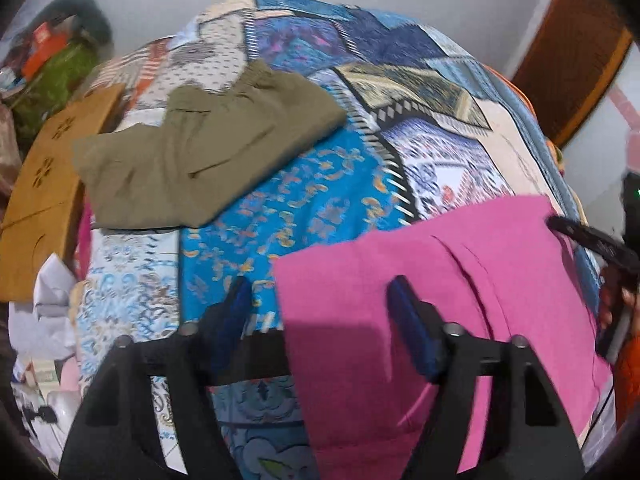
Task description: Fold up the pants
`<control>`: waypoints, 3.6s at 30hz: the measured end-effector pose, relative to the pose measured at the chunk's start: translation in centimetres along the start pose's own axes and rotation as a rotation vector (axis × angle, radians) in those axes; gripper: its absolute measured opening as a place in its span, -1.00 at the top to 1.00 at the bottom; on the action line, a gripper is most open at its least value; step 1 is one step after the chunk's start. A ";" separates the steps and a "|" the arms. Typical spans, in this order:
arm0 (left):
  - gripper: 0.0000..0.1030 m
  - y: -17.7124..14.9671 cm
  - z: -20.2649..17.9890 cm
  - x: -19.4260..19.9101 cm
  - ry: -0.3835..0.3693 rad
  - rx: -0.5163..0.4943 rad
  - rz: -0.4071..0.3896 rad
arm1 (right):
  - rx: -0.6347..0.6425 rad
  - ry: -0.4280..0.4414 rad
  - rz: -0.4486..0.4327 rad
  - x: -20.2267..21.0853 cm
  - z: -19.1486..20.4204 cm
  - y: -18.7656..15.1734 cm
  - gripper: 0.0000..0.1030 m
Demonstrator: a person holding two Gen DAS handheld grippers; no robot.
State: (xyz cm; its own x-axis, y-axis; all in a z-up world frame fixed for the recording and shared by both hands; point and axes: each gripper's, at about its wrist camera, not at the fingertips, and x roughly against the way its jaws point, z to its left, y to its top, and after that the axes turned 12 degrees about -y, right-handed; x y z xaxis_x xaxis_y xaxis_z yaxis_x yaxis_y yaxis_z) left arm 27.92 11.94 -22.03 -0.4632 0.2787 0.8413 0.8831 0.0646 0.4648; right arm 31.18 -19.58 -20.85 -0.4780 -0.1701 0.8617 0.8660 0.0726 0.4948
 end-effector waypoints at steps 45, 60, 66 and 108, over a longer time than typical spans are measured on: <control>-0.61 -2.6 -8.3 -1.1 0.092 -0.215 0.024 | 0.386 0.084 0.117 3.4 12.0 -4.2 -0.11; -0.74 -9.3 -4.9 5.0 0.043 -0.062 -0.064 | 0.278 0.085 0.101 7.8 6.5 -9.3 -0.22; -0.76 -12.2 -3.7 7.1 0.051 0.006 -0.088 | 0.265 0.052 0.071 9.1 5.3 -11.0 -0.22; 0.14 -11.7 -3.4 6.4 -0.287 0.402 -0.030 | 0.341 0.143 -0.021 8.8 12.6 -10.7 -0.23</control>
State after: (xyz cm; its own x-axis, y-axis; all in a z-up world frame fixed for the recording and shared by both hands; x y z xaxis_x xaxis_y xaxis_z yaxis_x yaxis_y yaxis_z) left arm 14.40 9.69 -21.17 -0.4990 0.5201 0.6932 0.8551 0.4252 0.2966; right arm 15.82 -9.43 -17.14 -0.4488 -0.3093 0.8384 0.7461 0.3868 0.5420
